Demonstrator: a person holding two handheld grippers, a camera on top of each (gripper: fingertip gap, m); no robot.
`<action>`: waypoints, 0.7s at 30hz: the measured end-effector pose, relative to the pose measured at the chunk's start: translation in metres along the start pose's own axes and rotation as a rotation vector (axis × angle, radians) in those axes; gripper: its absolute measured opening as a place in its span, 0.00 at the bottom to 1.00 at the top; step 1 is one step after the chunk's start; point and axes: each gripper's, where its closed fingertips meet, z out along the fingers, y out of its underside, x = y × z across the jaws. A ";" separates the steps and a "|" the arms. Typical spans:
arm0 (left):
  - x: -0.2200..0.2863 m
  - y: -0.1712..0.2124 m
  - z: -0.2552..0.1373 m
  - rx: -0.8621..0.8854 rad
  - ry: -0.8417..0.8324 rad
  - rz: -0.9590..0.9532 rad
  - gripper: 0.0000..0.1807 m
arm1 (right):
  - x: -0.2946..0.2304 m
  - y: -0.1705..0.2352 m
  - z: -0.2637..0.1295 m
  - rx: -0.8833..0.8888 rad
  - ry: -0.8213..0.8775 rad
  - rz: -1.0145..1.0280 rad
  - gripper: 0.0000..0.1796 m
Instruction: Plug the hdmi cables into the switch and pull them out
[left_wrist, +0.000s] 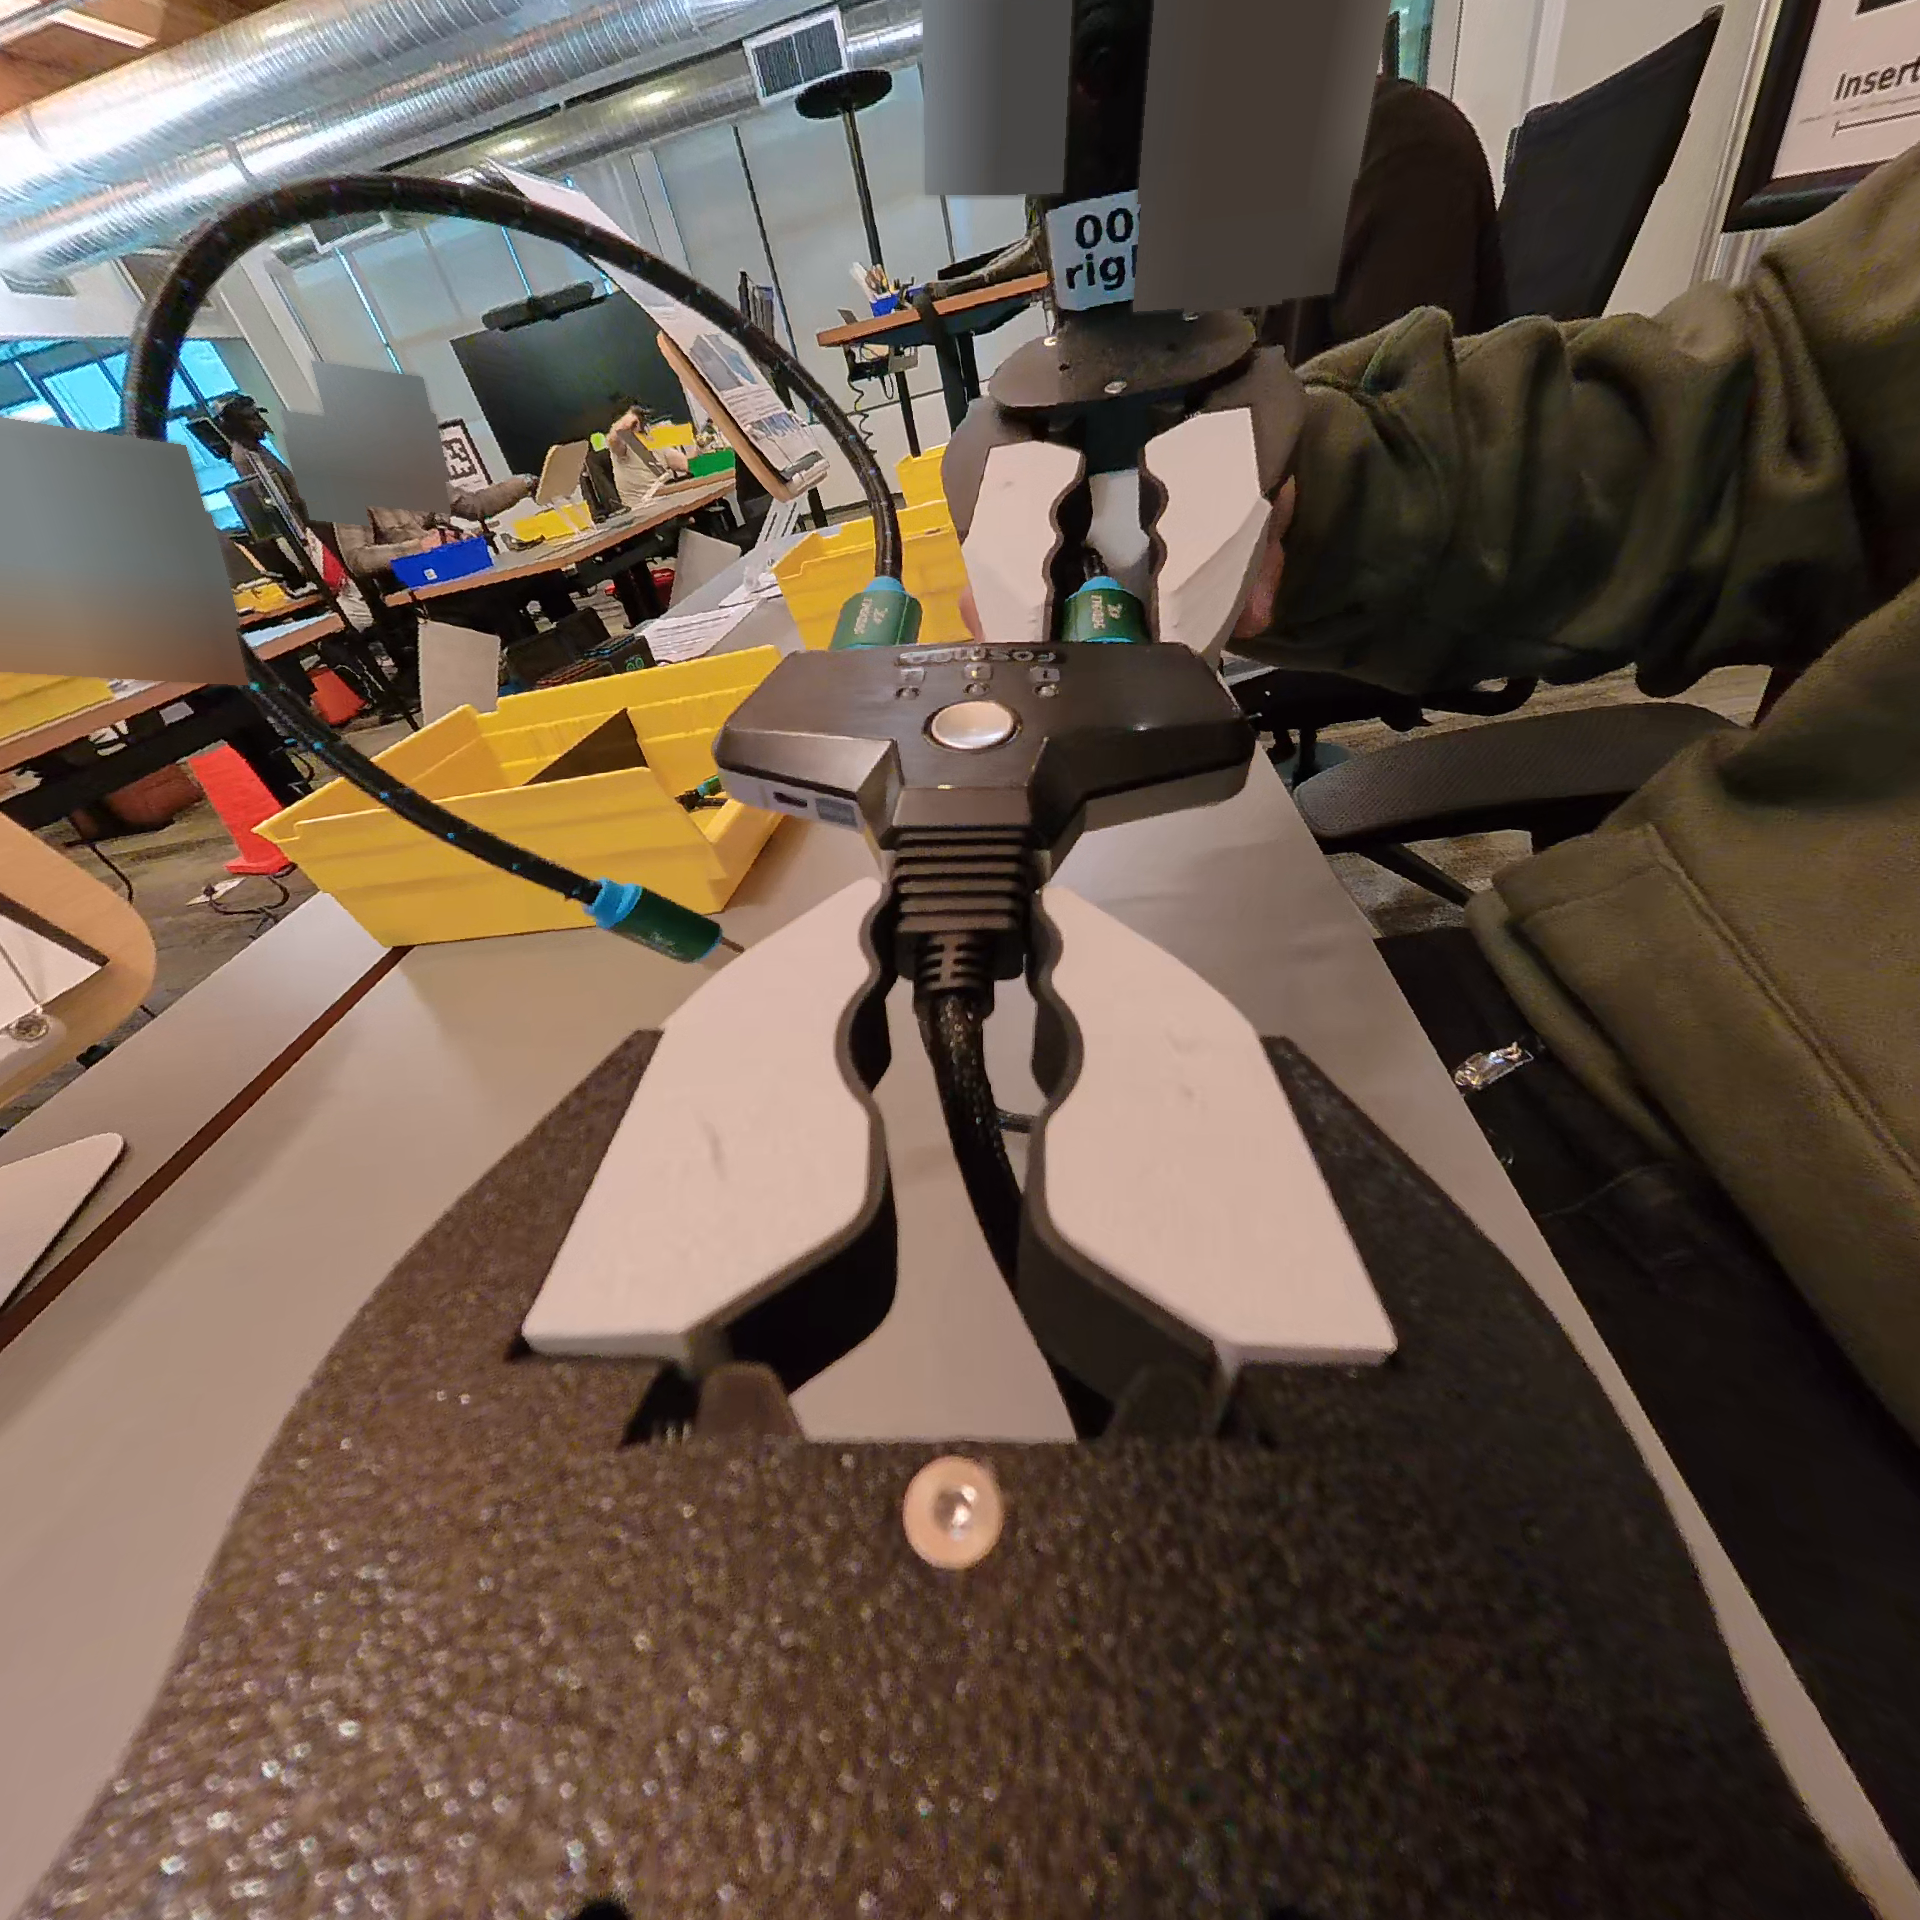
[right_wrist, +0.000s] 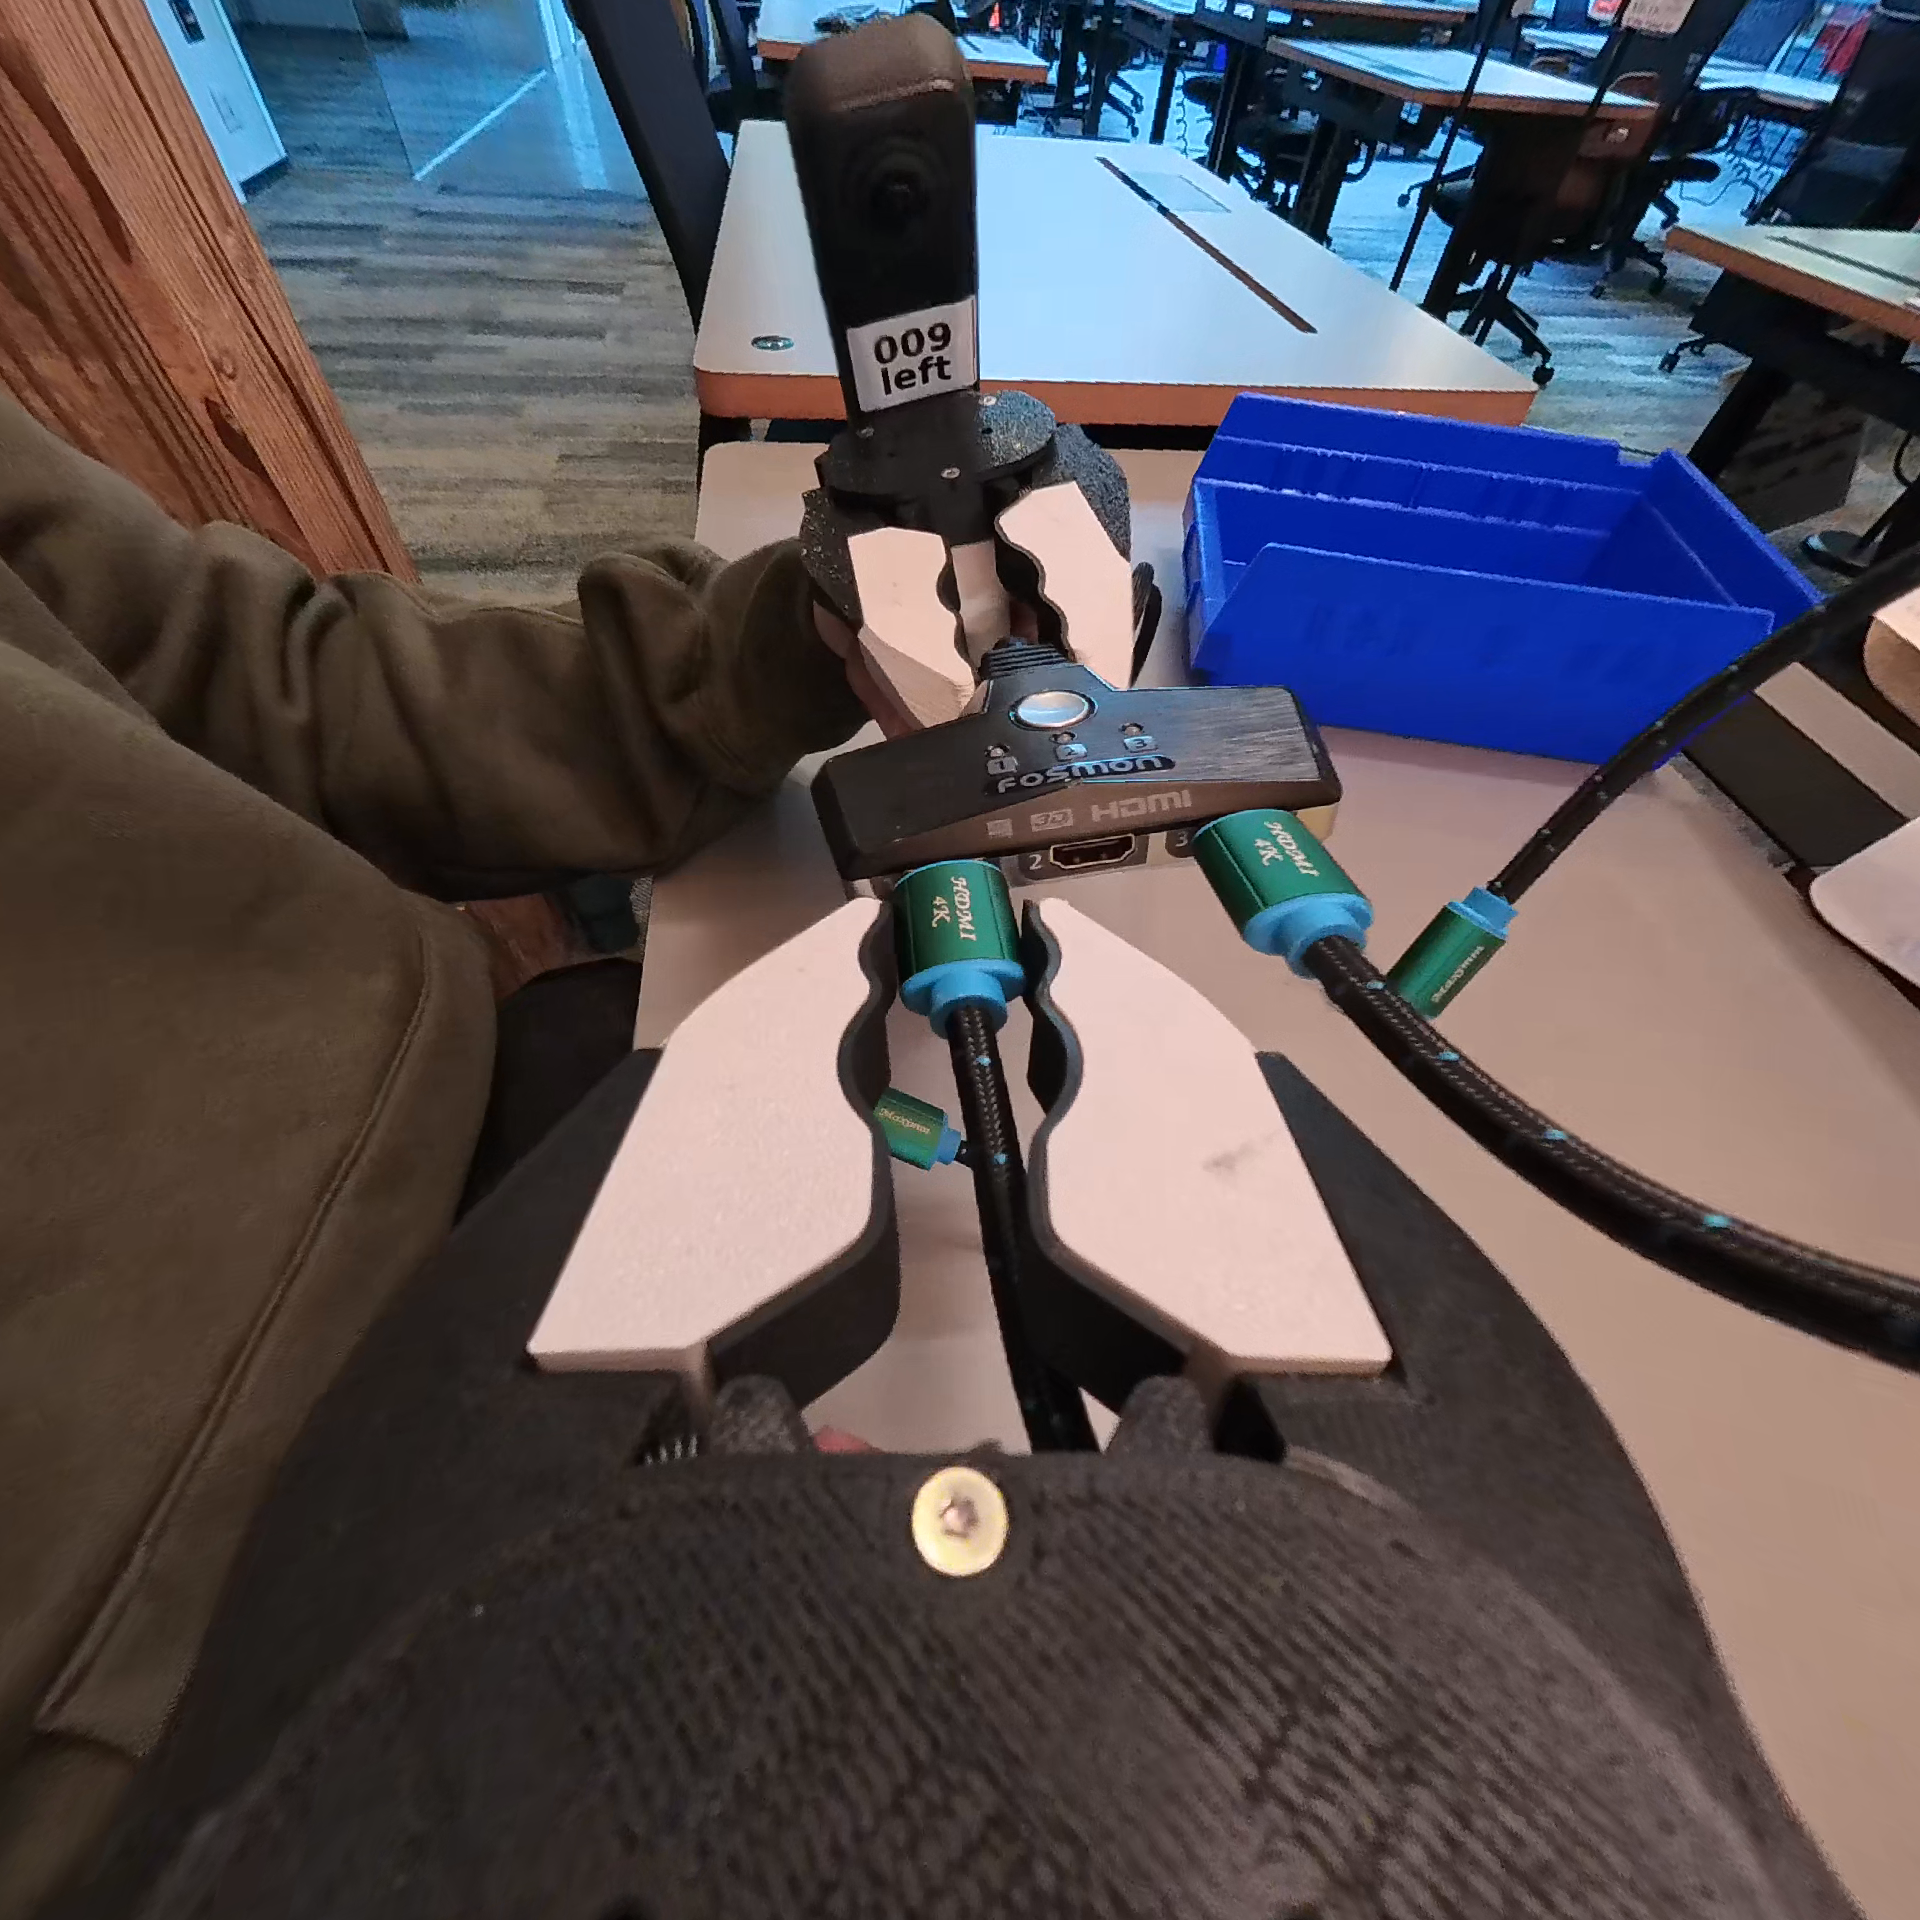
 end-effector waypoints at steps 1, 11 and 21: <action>0.000 0.000 0.000 0.001 0.000 -0.001 0.12 | 0.000 0.000 0.000 0.000 0.002 -0.009 0.13; 0.004 -0.009 -0.002 -0.030 -0.010 0.030 0.12 | -0.002 -0.001 -0.005 -0.103 -0.042 -0.076 0.12; 0.006 -0.016 0.001 -0.026 -0.013 0.049 0.12 | 0.000 0.000 -0.013 -0.129 -0.066 -0.082 0.13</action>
